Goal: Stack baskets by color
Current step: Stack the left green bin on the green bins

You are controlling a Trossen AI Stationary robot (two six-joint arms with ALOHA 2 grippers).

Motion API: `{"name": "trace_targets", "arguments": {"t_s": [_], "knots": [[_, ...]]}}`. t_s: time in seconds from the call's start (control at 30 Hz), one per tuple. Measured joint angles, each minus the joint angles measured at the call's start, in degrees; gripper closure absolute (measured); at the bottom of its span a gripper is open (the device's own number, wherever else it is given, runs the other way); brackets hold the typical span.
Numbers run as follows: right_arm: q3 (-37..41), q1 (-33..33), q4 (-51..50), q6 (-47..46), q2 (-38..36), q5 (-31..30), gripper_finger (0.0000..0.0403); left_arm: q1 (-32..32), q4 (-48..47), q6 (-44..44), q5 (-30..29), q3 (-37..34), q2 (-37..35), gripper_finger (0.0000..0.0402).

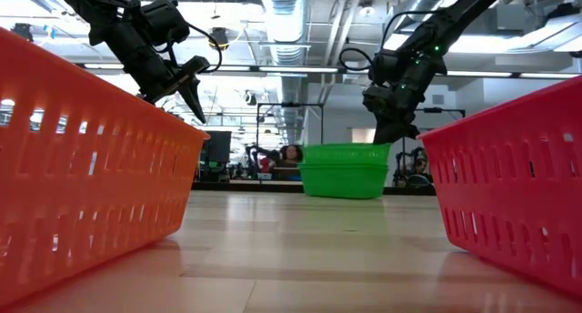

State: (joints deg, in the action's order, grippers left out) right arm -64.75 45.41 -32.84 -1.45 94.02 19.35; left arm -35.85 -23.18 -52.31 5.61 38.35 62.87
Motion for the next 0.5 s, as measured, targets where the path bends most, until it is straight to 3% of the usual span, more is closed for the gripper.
{"name": "trace_targets", "arguments": {"t_s": [0.37, 0.5], "knots": [[0.00, 0.00, -0.16, -0.04, 0.00, -0.16, 0.0308, -0.01, -0.04, -0.01, -0.02, 0.00, 0.00, 0.0178], [0.00, -0.02, -0.20, -0.03, 0.00, -3.33, 0.0303, -0.01, -0.04, -0.01, -0.02, 0.00, 0.00, 0.0178]]}}
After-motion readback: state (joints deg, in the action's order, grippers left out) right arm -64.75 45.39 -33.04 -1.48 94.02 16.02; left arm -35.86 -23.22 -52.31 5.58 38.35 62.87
